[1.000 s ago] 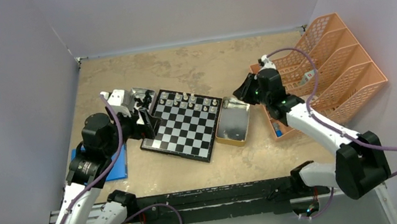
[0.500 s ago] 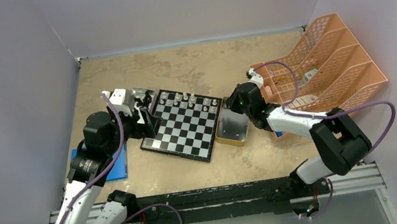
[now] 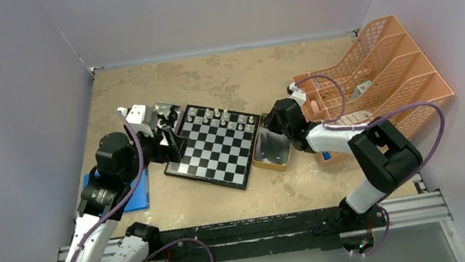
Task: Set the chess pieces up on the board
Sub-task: Pick up the chess piece from the storage box.
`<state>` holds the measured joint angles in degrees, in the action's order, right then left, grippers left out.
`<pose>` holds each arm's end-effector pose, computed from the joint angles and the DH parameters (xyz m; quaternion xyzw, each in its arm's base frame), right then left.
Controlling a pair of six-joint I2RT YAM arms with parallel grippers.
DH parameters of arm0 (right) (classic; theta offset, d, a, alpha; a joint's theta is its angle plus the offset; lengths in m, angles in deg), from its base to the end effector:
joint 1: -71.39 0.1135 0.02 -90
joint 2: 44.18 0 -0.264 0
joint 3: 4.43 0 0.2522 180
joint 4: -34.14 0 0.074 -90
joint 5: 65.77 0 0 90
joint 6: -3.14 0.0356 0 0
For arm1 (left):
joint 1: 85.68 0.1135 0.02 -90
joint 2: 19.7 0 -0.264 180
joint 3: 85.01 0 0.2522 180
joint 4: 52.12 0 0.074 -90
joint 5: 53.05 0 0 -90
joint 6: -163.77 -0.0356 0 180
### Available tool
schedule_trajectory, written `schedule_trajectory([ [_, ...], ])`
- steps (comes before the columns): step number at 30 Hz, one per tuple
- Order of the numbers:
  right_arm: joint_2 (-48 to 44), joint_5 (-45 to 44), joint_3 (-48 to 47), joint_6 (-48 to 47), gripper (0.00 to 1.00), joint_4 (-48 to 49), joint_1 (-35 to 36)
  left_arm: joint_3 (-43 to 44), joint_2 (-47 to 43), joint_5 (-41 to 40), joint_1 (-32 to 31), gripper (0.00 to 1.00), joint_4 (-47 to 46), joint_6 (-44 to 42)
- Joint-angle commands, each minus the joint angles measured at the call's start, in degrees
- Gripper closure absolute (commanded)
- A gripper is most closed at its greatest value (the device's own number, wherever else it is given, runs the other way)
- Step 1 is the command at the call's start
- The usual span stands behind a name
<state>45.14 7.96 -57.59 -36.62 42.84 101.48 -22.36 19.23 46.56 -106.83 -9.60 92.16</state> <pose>0.2788 0.1500 0.1788 0.2203 0.8202 0.2390 0.4707 0.1366 -0.0592 0.3457 0.0683 0.8088 -0.2603 0.5228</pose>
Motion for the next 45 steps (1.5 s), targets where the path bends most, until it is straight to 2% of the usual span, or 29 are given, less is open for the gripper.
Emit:
schedule_trajectory([
  [1,1.21,-1.95,0.08,0.85,0.74,5.96,0.20,0.05,-0.66,-0.23,-0.30,0.11,-2.47,-0.46],
  [34,8.29,-3.24,-0.30,1.66,0.73,9.34,0.16,0.01,-0.06,0.33,-0.30,0.14,-2.63,-0.68],
  [41,8.33,-3.54,-0.38,1.32,0.79,7.97,0.15,-0.12,-0.17,0.30,-0.30,0.15,-2.67,-0.73],
  [45,7.76,-4.61,-0.42,0.68,0.91,7.91,0.22,-0.13,-0.02,0.24,-0.28,0.16,-2.72,-0.73],
])
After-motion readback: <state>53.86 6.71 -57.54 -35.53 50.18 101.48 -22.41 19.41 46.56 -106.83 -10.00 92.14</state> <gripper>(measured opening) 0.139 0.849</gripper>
